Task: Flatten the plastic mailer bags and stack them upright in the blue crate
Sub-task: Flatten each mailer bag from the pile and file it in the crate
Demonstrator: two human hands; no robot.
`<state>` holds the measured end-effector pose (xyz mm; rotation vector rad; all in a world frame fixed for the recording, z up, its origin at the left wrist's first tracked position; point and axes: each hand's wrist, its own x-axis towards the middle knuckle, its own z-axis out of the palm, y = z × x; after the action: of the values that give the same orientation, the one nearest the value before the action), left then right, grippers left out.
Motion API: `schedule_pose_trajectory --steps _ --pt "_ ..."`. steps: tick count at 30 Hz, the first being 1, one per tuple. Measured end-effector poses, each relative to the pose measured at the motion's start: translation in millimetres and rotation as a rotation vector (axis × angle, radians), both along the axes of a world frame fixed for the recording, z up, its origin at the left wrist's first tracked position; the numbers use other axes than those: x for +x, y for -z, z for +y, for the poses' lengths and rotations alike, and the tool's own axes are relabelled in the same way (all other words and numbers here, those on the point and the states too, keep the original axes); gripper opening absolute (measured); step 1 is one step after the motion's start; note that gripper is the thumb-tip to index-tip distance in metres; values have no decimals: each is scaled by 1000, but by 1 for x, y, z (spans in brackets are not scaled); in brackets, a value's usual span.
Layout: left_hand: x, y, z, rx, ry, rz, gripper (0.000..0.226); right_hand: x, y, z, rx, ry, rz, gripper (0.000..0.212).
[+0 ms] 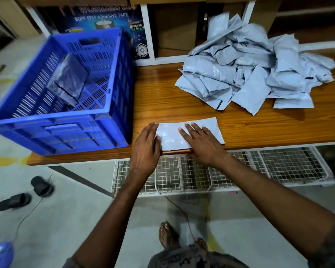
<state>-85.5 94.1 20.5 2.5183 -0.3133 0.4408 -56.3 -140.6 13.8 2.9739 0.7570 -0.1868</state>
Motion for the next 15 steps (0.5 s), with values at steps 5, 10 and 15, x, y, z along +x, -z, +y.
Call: schedule_pose_trajectory --steps 5,10,15 --pt "-33 -38 -4 -77 -44 -207 32 -43 -26 -15 -12 -29 -32 88" --pt "-47 -76 5 -118 -101 -376 26 -64 -66 -12 136 48 -202 79" --pt "-37 -117 37 -150 -260 -505 16 -58 -112 14 344 109 -520 68"
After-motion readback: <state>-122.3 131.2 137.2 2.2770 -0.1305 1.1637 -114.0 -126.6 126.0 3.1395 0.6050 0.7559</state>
